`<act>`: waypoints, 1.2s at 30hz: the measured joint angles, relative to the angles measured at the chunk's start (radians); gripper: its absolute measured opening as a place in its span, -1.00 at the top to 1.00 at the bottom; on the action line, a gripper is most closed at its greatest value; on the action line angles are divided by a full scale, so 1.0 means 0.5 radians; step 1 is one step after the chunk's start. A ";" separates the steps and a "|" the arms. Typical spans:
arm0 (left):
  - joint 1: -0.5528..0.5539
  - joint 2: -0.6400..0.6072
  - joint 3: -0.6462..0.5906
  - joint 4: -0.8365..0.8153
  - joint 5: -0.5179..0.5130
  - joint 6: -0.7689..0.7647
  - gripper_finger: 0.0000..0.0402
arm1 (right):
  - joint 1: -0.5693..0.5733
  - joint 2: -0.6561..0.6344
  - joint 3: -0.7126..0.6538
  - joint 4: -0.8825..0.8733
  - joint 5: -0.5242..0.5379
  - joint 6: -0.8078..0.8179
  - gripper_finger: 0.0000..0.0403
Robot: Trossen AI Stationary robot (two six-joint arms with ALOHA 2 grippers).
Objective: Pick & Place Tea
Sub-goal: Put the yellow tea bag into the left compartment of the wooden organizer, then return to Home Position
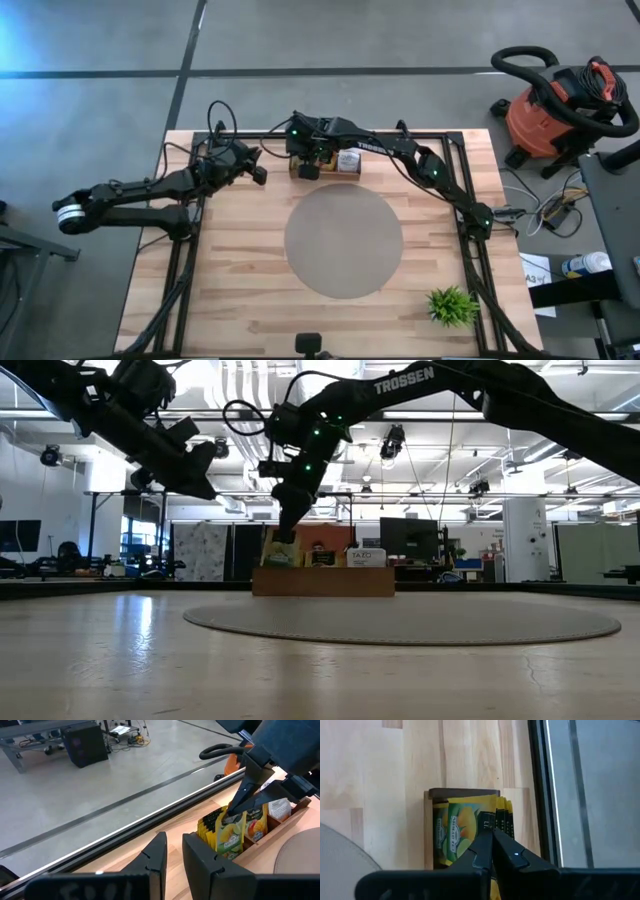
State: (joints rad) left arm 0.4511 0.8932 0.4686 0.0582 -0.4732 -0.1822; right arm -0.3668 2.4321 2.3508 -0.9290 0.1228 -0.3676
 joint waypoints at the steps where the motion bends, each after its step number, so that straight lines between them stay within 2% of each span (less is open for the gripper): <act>1: 0.000 0.000 0.000 0.000 0.000 0.000 0.73 | 0.000 0.000 0.000 -0.003 0.001 -0.006 0.96; 6: 0.001 0.000 0.000 0.000 0.000 0.000 0.73 | 0.000 0.000 0.000 -0.047 -0.020 -0.048 0.96; 14: 0.000 0.000 0.000 -0.001 0.001 0.000 0.73 | 0.008 0.009 -0.005 -0.147 -0.236 -0.057 0.96; 24: 0.000 0.001 -0.034 -0.003 0.001 -0.039 0.73 | 0.036 0.058 -0.044 -0.038 -0.247 -0.086 0.94; 28: 0.000 0.001 -0.035 -0.002 0.001 -0.053 0.73 | 0.034 0.060 -0.064 -0.036 -0.244 -0.057 0.82; 36: 0.000 0.001 -0.036 0.001 0.001 -0.053 0.73 | 0.036 0.057 -0.047 -0.010 -0.241 -0.050 0.43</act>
State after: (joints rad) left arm 0.4511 0.8936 0.4507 0.0586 -0.4728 -0.2089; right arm -0.3489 2.4605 2.3276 -0.9340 0.0021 -0.3923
